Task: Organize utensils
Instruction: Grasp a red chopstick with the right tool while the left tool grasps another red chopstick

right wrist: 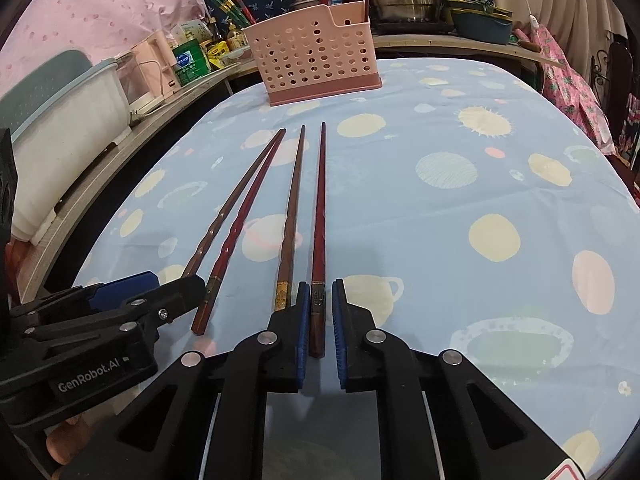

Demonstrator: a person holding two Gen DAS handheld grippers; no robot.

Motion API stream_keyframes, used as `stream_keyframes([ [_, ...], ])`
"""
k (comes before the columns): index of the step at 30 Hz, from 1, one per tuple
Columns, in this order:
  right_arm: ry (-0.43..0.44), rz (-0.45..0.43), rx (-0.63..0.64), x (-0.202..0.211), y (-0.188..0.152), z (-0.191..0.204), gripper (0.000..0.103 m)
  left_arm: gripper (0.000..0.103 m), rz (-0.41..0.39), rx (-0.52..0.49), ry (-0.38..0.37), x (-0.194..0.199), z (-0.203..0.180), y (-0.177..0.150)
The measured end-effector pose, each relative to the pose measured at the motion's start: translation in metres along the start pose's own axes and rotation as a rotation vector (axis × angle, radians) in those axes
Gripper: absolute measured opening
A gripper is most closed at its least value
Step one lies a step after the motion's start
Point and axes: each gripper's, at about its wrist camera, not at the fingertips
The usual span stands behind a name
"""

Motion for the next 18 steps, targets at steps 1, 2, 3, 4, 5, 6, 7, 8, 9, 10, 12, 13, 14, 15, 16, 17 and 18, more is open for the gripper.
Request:
stream_keyframes([
  [1,0.000,0.000,-0.001,0.000,0.000,-0.001,0.009,0.046,0.009,0.000,-0.005,-0.002,-0.002,-0.001],
  [2,0.001,0.000,-0.003,0.000,-0.001,-0.001,0.009,0.043,0.013,-0.002,-0.011,-0.004,-0.003,-0.001],
  [3,0.001,0.000,-0.004,0.001,-0.001,-0.002,0.008,0.042,0.007,-0.009,-0.004,-0.003,-0.005,-0.001],
  [4,0.003,0.001,-0.007,0.001,-0.001,-0.002,0.008,0.042,0.008,-0.012,-0.009,-0.004,-0.006,-0.001],
  [5,0.004,0.001,-0.009,0.001,-0.001,-0.003,0.008,0.042,0.007,-0.014,-0.010,-0.004,-0.007,-0.001],
  [6,0.005,0.001,-0.009,0.001,-0.001,-0.003,0.008,0.042,0.008,-0.015,-0.009,-0.004,-0.007,-0.001],
  [7,0.004,0.001,-0.009,0.001,-0.001,-0.003,0.008,0.041,0.007,-0.015,-0.012,-0.004,-0.008,-0.001],
  [8,0.004,0.000,-0.009,0.001,-0.001,-0.003,0.008,0.041,0.005,-0.013,-0.015,-0.003,-0.008,-0.001],
  [9,0.005,0.000,-0.009,0.001,-0.001,-0.003,0.008,0.040,0.000,-0.011,-0.014,-0.001,-0.008,0.000],
  [10,0.006,0.000,-0.011,0.001,-0.001,-0.003,0.008,0.040,-0.005,-0.010,-0.013,0.000,-0.008,0.000],
  [12,0.008,0.000,-0.014,0.002,-0.001,-0.004,0.008,0.039,-0.013,-0.007,-0.012,0.002,-0.008,0.002],
  [13,0.010,0.001,-0.016,0.002,-0.002,-0.004,0.008,0.039,-0.020,-0.007,-0.019,0.003,-0.008,0.002],
  [14,0.011,0.001,-0.018,0.002,-0.002,-0.004,0.008,0.039,-0.022,-0.008,-0.019,0.004,-0.009,0.002],
  [15,0.013,0.001,-0.019,0.002,-0.002,-0.005,0.008,0.039,-0.025,-0.012,-0.019,0.004,-0.010,0.003],
  [16,0.014,0.001,-0.020,0.003,-0.002,-0.005,0.008,0.038,-0.023,-0.017,-0.020,0.003,-0.011,0.003],
  [17,0.013,0.001,-0.020,0.003,-0.002,-0.005,0.008,0.035,-0.019,-0.022,-0.020,0.002,-0.013,0.003],
  [18,0.013,0.001,-0.020,0.003,-0.002,-0.005,0.008,0.034,-0.024,-0.030,-0.008,0.001,-0.015,0.003],
])
Point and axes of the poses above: each gripper's, at about its wrist camera, not at the fingertips, and x roughly against the way its jaws point, z to its left, y to its top, and after that the axes turned 8 degrees about -x, right-handed
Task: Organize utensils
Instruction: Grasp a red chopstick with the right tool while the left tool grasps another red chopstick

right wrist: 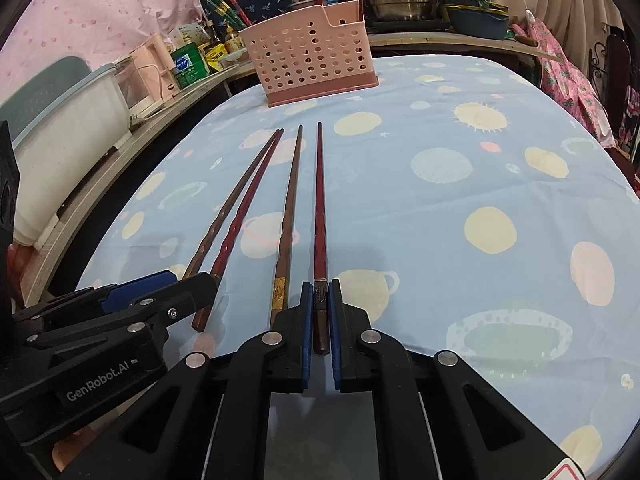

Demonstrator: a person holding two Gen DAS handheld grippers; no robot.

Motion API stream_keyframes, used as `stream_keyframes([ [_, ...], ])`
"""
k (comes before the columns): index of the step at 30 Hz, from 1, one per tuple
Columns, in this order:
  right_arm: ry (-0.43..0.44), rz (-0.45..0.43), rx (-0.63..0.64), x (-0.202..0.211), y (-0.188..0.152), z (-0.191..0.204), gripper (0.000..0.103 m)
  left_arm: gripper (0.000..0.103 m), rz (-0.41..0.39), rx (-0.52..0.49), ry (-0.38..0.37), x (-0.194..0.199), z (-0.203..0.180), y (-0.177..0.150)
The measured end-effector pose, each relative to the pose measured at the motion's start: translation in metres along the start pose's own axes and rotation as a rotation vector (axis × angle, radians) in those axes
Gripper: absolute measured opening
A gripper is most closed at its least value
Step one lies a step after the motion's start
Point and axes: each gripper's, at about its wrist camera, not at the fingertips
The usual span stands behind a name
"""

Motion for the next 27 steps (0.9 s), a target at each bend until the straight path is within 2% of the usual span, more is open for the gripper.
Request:
stream_keyframes([
  [2,-0.001,0.000,0.001,0.000,0.000,0.000,0.008,0.032,0.000,-0.017,0.006,-0.002,-0.003,0.000],
  [3,-0.001,0.000,0.001,0.000,0.000,0.000,0.008,0.022,0.016,-0.015,-0.005,-0.004,-0.003,0.000],
  [4,0.000,0.000,0.000,0.000,0.000,0.000,0.008,0.018,0.034,-0.007,-0.024,-0.006,-0.003,-0.001],
  [13,0.001,0.000,-0.001,0.000,0.000,0.000,0.008,0.016,0.030,-0.024,-0.024,-0.007,-0.007,-0.003],
  [16,0.000,0.001,0.001,0.000,0.000,0.000,0.008,0.008,0.033,-0.005,-0.030,-0.007,-0.003,-0.003],
  [23,0.011,-0.005,-0.010,0.006,0.000,-0.003,0.007,0.007,0.052,0.027,-0.077,-0.003,0.005,-0.002],
  [27,0.022,-0.031,-0.019,0.017,0.005,-0.003,0.007,0.007,0.028,0.044,-0.082,0.010,0.011,0.005],
])
Point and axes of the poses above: each gripper's, at about its wrist camera, not at the fingertips, and x roughly against the way its jaws point, z to its left, y to its top, and after that the axes turned 8 degrees about -x, right-handed
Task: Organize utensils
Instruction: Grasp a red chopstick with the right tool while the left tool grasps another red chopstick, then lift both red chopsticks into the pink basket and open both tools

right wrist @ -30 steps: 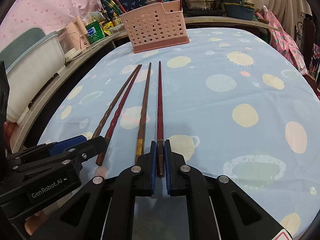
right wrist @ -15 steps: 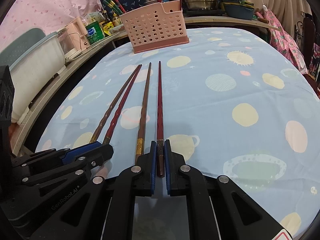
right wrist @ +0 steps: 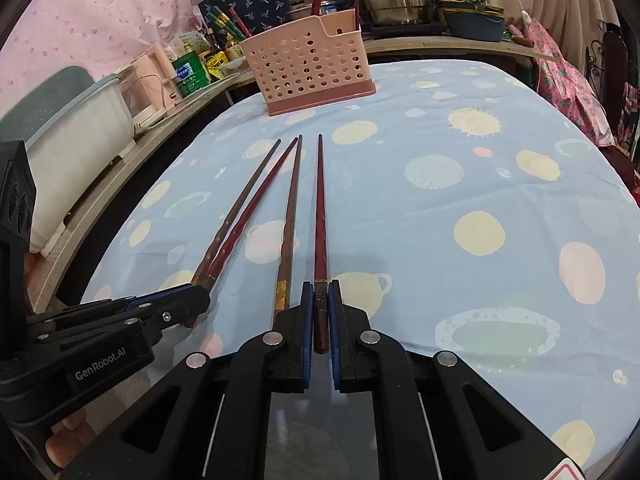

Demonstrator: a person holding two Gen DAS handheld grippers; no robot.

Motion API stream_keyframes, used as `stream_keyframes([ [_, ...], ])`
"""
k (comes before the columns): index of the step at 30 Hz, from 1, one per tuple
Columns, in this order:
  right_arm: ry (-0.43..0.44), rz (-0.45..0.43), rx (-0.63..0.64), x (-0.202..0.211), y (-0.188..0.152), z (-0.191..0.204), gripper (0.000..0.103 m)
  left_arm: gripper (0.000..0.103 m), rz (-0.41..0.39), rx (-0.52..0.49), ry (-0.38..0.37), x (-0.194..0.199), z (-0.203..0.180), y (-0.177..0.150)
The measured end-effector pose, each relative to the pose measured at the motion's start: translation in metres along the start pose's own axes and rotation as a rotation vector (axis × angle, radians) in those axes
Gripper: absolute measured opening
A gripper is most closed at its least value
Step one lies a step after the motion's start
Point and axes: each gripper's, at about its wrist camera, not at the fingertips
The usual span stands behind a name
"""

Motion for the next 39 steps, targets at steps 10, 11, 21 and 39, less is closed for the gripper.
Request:
stream_keyframes([
  [10,0.044,-0.169,-0.015,0.053,0.059,0.006,0.007,0.007,-0.117,0.030,0.005,0.053,0.014,0.045],
  [11,0.048,-0.189,-0.013,0.058,0.068,0.007,0.007,0.007,-0.128,0.028,0.009,0.057,0.014,0.050],
  [21,0.090,-0.315,-0.015,0.081,0.145,0.013,0.007,0.007,-0.258,0.008,0.052,0.093,0.022,0.132],
  [39,0.222,-0.449,-0.039,0.088,0.282,0.042,0.007,0.007,-0.473,0.041,0.079,0.142,0.044,0.275],
])
Point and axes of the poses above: each gripper's, at about its wrist camera, not at the fingertips, and x roughly against the way its jaws point, z to its left, y to its top, and after that the axes turned 8 degrees about -x, right-handed
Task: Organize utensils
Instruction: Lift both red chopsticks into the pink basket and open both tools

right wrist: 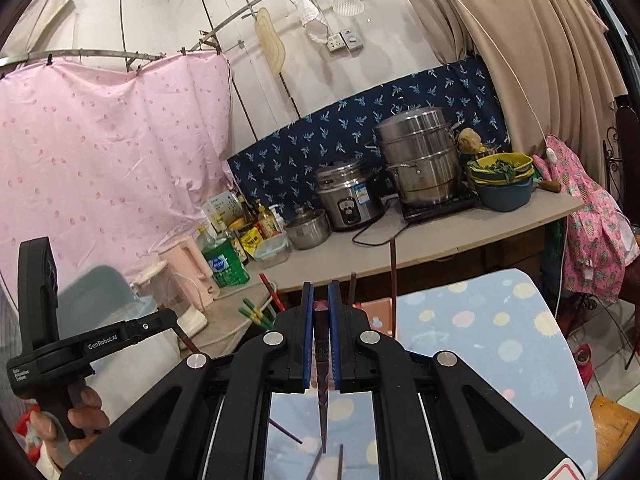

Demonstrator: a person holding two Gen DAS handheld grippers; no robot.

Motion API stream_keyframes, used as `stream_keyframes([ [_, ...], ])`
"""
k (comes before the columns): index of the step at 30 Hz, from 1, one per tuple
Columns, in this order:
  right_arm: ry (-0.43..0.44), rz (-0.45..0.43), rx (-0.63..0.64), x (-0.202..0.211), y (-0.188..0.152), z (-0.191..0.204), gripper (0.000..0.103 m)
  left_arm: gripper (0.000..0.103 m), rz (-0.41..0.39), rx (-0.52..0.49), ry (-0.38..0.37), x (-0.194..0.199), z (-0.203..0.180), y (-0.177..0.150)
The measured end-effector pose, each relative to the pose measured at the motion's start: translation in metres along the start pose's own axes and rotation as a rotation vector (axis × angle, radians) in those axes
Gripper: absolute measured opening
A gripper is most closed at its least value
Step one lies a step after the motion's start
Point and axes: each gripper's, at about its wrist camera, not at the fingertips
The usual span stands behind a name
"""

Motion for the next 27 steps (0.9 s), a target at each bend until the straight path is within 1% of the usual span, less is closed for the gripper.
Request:
stream_keyframes([
  [4,0.018,-0.057,0.008,-0.020,0.030,0.013,0.007,0.007,-0.101,0.012,0.015,-0.001,0.004,0.036],
  [6,0.021,-0.084,0.013,-0.032,0.045,0.019,0.007,0.007,-0.139,0.018,0.039,-0.006,0.006,0.051],
  [8,0.031,-0.108,0.010,-0.047,0.058,0.023,0.007,0.007,-0.157,0.026,0.049,-0.015,0.008,0.063],
  [12,0.010,-0.133,0.013,-0.076,0.073,0.025,0.007,0.007,-0.194,0.032,0.084,-0.036,0.012,0.084],
  [15,-0.007,-0.124,-0.001,-0.099,0.076,0.020,0.007,0.007,-0.189,0.016,0.108,-0.054,0.011,0.088],
  [17,-0.019,-0.102,-0.004,-0.115,0.073,0.014,0.007,0.007,-0.167,0.010,0.117,-0.067,0.012,0.087],
  [23,-0.054,-0.045,0.007,-0.142,0.052,0.001,0.007,0.007,-0.089,0.030,0.112,-0.104,0.024,0.068],
  [27,-0.074,-0.003,0.013,-0.156,0.038,-0.005,0.007,0.007,-0.052,0.034,0.115,-0.119,0.027,0.053],
])
Point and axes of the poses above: each gripper's, at about its wrist camera, not at the fingertips, and x roughly against the way its jaws point, z to its left, y to its top, and after that the axes turned 8 degrees about -x, right-handed
